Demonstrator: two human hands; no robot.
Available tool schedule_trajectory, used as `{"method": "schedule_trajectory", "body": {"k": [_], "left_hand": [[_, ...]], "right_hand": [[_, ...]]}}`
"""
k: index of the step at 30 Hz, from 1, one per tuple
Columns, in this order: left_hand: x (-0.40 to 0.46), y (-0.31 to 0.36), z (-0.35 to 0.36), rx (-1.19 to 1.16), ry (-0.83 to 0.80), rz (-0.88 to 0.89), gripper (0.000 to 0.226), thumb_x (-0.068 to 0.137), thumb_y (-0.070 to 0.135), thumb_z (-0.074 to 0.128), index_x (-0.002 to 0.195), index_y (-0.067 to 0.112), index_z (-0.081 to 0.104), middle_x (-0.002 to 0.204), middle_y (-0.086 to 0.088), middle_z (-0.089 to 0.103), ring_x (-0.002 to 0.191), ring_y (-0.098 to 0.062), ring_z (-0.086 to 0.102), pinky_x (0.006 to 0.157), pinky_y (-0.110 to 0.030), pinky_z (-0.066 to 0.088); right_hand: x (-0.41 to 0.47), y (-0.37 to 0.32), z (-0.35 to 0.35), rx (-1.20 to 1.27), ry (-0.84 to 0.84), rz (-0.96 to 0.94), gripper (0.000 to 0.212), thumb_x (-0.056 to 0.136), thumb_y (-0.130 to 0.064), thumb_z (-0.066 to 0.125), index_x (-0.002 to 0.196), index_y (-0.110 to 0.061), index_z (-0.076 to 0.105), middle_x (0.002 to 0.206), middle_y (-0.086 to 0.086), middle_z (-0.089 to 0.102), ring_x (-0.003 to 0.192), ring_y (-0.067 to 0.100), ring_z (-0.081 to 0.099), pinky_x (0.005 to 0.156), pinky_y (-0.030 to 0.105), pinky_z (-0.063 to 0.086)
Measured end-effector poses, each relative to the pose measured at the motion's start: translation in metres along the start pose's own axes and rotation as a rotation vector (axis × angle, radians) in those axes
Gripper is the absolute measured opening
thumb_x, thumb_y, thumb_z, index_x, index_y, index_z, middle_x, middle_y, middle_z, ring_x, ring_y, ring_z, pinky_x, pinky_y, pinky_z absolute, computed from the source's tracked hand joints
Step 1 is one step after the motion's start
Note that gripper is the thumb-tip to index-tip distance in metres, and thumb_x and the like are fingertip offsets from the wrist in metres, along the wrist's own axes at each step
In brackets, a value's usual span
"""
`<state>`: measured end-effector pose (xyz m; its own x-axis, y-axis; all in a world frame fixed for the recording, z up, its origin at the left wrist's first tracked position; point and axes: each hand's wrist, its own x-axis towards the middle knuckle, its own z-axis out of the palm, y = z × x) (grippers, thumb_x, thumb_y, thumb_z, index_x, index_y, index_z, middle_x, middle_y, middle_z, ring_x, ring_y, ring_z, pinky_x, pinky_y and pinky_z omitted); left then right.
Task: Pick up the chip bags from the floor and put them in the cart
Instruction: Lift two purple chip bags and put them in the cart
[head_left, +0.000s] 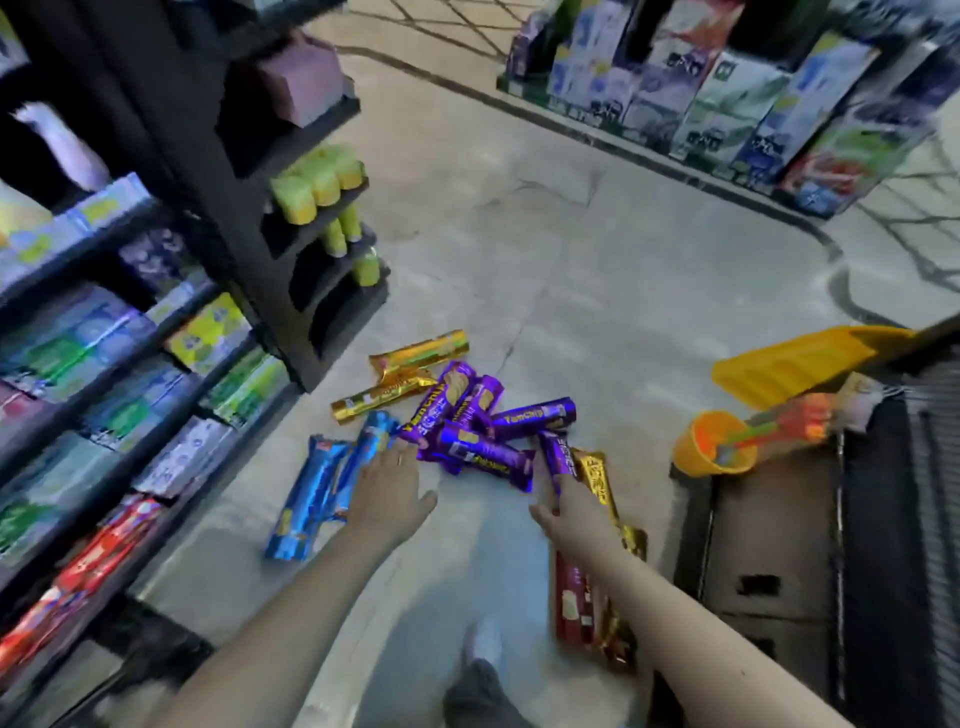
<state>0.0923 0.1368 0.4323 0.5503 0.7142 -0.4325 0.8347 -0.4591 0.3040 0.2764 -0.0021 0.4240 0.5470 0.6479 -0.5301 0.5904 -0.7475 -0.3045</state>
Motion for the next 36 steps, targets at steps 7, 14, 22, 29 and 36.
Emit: {"method": "schedule_trajectory", "body": {"k": [7, 14, 22, 29, 36], "left_hand": [[0.097, 0.061, 0.073, 0.152, -0.179, 0.105, 0.071, 0.084, 0.043, 0.056, 0.14, 0.008, 0.03, 0.141, -0.012, 0.042, 0.131, -0.029, 0.04, 0.108, -0.039, 0.034], [0.24, 0.061, 0.169, 0.334, -0.284, 0.263, 0.074, 0.081, 0.045, 0.059, 0.14, 0.009, 0.03, 0.138, -0.011, 0.043, 0.129, -0.029, 0.04, 0.107, -0.04, 0.035], [0.414, 0.038, 0.331, 0.545, -0.321, 0.347, 0.088, 0.08, 0.041, 0.066, 0.147, 0.013, 0.016, 0.151, -0.011, 0.026, 0.14, -0.028, 0.027, 0.115, -0.044, 0.025], [0.518, 0.017, 0.447, 0.695, -0.338, 0.39, 0.111, 0.075, 0.05, 0.068, 0.15, 0.013, -0.006, 0.159, -0.012, 0.005, 0.147, -0.029, 0.009, 0.119, -0.048, 0.013], [0.537, -0.005, 0.487, 0.862, -0.248, 0.46, 0.107, 0.077, 0.038, 0.07, 0.15, 0.014, -0.006, 0.155, -0.019, 0.018, 0.142, -0.034, 0.025, 0.112, -0.051, 0.025]], "right_hand": [[0.059, 0.11, 0.017, 0.134, -0.082, 0.314, 0.065, 0.084, -0.049, 0.056, 0.137, -0.018, 0.035, 0.134, 0.009, 0.054, 0.123, 0.03, 0.051, 0.1, 0.041, 0.042], [0.181, 0.17, 0.08, 0.195, -0.075, 0.425, 0.064, 0.08, -0.049, 0.06, 0.132, -0.018, 0.039, 0.131, 0.008, 0.056, 0.121, 0.029, 0.052, 0.101, 0.041, 0.041], [0.376, 0.256, 0.207, 0.128, -0.028, 0.425, 0.094, 0.077, -0.062, 0.06, 0.148, -0.014, 0.021, 0.153, 0.01, 0.029, 0.141, 0.027, 0.027, 0.113, 0.039, 0.026], [0.493, 0.319, 0.297, 0.208, 0.027, 0.491, 0.105, 0.067, -0.068, 0.066, 0.144, -0.009, 0.025, 0.143, 0.015, 0.039, 0.132, 0.032, 0.038, 0.106, 0.042, 0.035], [0.52, 0.341, 0.333, 0.12, 0.072, 0.542, 0.091, 0.072, -0.052, 0.073, 0.139, -0.012, 0.027, 0.135, 0.013, 0.046, 0.124, 0.033, 0.047, 0.098, 0.043, 0.042]]}}
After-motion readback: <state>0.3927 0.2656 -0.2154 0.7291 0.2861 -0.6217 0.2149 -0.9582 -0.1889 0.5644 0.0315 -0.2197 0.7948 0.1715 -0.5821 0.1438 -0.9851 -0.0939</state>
